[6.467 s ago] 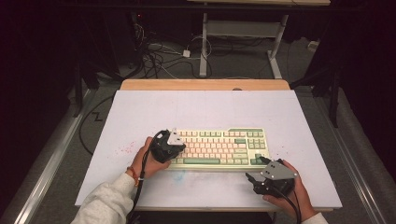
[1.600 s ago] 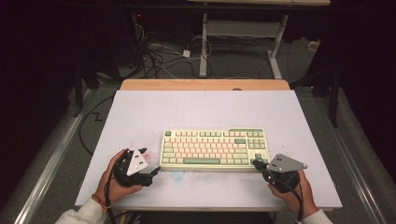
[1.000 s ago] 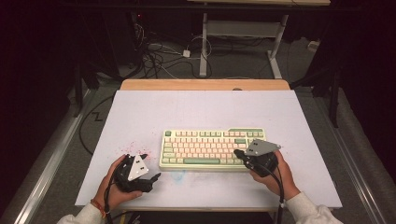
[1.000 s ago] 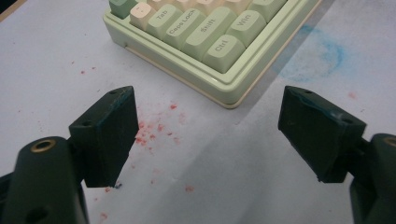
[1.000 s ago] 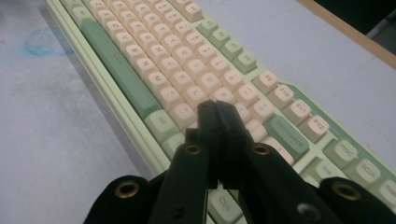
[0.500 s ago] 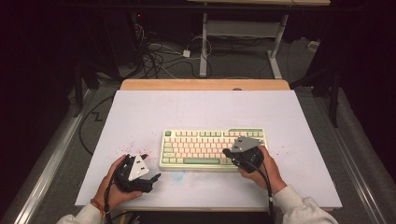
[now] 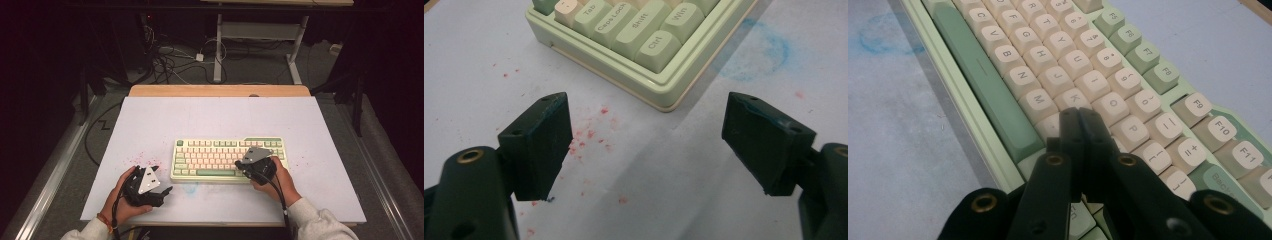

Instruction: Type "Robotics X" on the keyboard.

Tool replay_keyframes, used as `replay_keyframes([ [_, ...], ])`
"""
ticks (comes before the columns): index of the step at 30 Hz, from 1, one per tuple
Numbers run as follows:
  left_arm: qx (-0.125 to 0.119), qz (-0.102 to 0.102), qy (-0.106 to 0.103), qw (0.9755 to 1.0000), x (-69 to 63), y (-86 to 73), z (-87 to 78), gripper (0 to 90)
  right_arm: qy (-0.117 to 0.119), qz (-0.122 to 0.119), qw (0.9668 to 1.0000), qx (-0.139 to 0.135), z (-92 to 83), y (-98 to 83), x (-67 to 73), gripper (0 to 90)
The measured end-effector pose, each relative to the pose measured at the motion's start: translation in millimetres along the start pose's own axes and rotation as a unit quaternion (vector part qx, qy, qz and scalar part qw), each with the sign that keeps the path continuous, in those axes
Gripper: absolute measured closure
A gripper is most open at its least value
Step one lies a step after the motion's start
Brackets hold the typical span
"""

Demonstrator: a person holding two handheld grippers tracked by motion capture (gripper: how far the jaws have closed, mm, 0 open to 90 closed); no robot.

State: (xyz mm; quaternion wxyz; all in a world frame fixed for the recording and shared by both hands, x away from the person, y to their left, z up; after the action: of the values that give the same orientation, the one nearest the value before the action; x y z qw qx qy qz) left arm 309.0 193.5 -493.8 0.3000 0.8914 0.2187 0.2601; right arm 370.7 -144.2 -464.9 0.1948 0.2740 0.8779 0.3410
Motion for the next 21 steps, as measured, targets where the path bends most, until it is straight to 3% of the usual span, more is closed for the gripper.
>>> replay_keyframes([
  [17, 0.004, 0.003, -0.002, 1.0000, -0.6, 0.0, 0.5, 19.0, -0.005, 0.001, 1.0000, 0.000, -0.2, -1.3, -4.1, 90.0],
  [21, 0.005, 0.004, -0.002, 1.0000, -0.6, -0.2, 0.6, 18.9, -0.013, 0.012, 0.9998, -0.002, -4.3, -3.8, -10.1, 90.0],
])
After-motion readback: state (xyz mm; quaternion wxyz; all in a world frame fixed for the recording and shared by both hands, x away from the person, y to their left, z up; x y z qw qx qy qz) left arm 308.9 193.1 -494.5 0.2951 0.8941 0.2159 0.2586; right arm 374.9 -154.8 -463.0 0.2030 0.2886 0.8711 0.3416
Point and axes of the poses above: each handheld gripper's, and its own axes: z roughly forward along the jaws, y roughly out of its top, x roughly to its left, the point moved 2 cm from there along z, roughly forward along the jaws, and after that the axes turned 6 degrees about z, right-handed, at the moved point
